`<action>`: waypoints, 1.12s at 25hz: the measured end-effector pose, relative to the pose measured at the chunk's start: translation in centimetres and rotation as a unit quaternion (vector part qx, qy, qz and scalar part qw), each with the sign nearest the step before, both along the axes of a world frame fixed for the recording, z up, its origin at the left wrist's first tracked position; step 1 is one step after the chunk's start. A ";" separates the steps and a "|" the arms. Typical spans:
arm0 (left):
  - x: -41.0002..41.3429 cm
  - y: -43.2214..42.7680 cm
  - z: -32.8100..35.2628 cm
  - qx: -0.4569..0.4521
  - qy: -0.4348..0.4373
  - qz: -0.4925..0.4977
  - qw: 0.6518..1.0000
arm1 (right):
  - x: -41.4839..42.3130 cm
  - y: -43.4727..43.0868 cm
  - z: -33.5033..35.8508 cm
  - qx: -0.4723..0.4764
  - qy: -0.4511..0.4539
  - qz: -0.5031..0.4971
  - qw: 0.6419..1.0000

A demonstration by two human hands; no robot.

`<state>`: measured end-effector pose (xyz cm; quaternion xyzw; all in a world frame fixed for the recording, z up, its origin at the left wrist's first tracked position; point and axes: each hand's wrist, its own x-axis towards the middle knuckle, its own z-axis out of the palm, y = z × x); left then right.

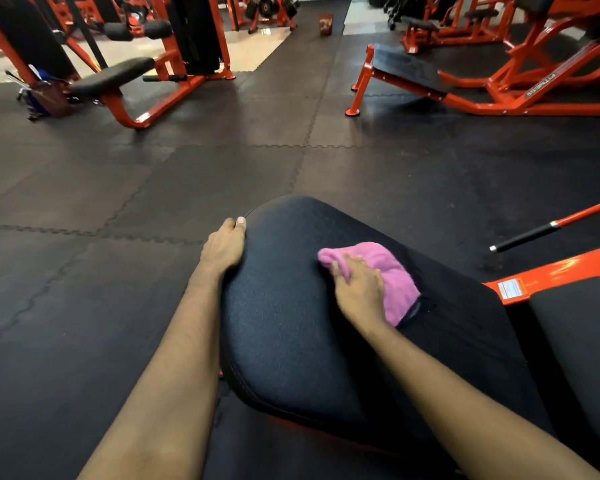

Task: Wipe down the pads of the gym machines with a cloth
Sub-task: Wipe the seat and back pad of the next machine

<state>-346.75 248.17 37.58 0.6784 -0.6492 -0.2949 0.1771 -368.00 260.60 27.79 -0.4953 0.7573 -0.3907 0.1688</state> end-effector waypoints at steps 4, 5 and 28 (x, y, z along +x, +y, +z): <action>0.6 0.3 -0.3 0.000 0.020 -0.010 1.000 | 10.1 4.0 2.8 -0.061 0.093 0.141 0.984; 0.7 0.4 -0.4 -0.003 0.018 -0.010 1.000 | 10.7 4.6 2.8 -0.062 0.118 0.146 0.980; 4.1 11.6 -6.0 -0.192 0.135 -0.027 0.972 | 8.9 13.9 -2.0 -0.130 0.132 0.114 0.976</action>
